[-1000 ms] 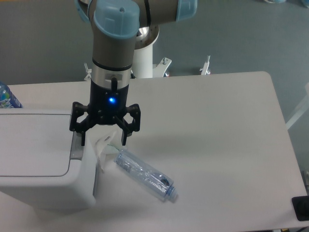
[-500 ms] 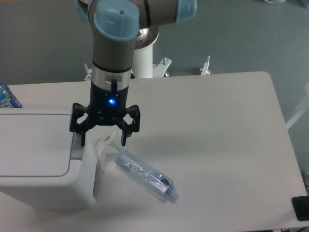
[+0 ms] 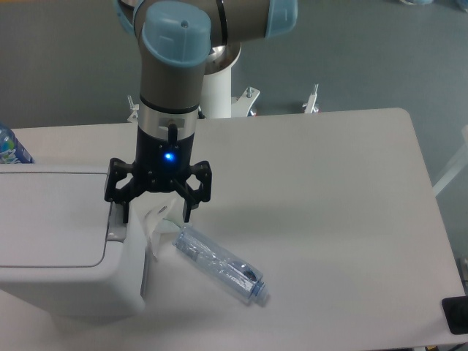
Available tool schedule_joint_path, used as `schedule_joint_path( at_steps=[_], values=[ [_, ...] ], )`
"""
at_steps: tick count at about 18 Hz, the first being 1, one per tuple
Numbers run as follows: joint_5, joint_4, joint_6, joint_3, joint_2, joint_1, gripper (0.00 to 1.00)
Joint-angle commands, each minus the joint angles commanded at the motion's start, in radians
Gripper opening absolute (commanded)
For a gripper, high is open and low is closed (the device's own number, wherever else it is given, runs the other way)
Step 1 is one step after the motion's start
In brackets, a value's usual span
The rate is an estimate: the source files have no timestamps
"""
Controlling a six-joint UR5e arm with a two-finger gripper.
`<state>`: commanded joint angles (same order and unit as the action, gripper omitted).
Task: Open the trash can
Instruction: 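Lift the gripper to swing the trash can lid open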
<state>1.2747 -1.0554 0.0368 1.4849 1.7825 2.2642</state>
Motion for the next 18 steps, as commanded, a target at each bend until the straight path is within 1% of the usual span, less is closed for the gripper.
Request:
schedule_joint_path(
  at_steps=[7, 9, 10, 12, 14, 15, 18],
  values=[
    [-0.002, 0.000, 0.000, -0.003, 0.005, 0.000, 1.00],
    [-0.003, 0.000, 0.003, -0.015, 0.003, 0.000, 1.00],
    [-0.003, 0.000, 0.011, -0.035, 0.000, 0.000, 1.00],
    [0.000, 0.006, 0.034, -0.095, 0.005, 0.005, 1.00],
    [0.015, 0.005, 0.107, -0.149, 0.005, 0.023, 1.00],
    [0.043, 0.006, 0.150, -0.156, -0.001, 0.049, 1.00],
    [0.161, 0.003, 0.299, -0.166, -0.011, 0.092, 1.00]
  ],
)
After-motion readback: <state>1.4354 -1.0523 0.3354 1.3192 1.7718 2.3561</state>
